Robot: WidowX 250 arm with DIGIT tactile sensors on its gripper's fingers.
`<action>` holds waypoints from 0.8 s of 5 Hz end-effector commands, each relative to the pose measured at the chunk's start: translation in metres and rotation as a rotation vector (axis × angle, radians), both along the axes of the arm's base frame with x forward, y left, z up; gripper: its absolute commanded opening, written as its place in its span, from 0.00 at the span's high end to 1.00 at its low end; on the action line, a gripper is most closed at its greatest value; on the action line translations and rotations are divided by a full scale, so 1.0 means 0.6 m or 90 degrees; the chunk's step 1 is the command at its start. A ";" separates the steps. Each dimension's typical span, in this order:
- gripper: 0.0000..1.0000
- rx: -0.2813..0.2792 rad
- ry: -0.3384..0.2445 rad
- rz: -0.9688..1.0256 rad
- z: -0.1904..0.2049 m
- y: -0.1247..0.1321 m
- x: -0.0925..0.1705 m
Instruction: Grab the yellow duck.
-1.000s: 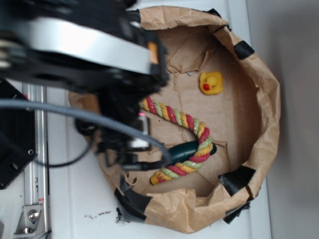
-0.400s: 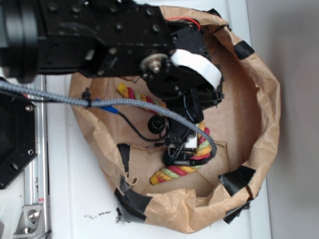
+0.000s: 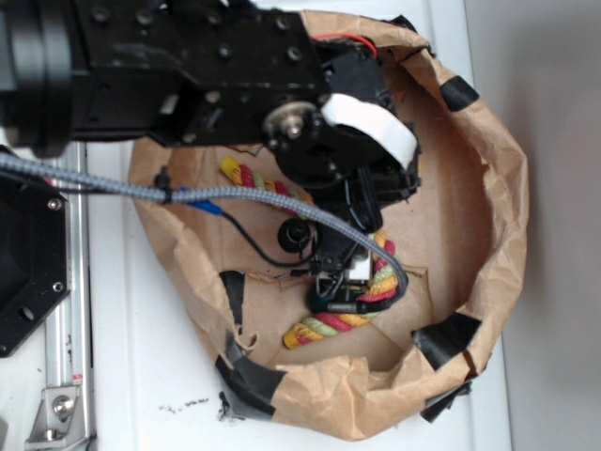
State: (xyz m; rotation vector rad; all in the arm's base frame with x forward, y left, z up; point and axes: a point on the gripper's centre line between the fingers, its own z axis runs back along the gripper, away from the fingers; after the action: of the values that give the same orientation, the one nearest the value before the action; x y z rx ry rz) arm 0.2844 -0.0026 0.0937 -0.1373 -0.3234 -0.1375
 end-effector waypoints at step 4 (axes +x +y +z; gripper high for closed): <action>0.00 0.009 -0.057 0.022 -0.012 0.045 0.065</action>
State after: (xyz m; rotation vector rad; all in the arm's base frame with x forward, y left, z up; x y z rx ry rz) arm 0.3119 0.0259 0.0683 -0.1252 -0.3526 -0.1028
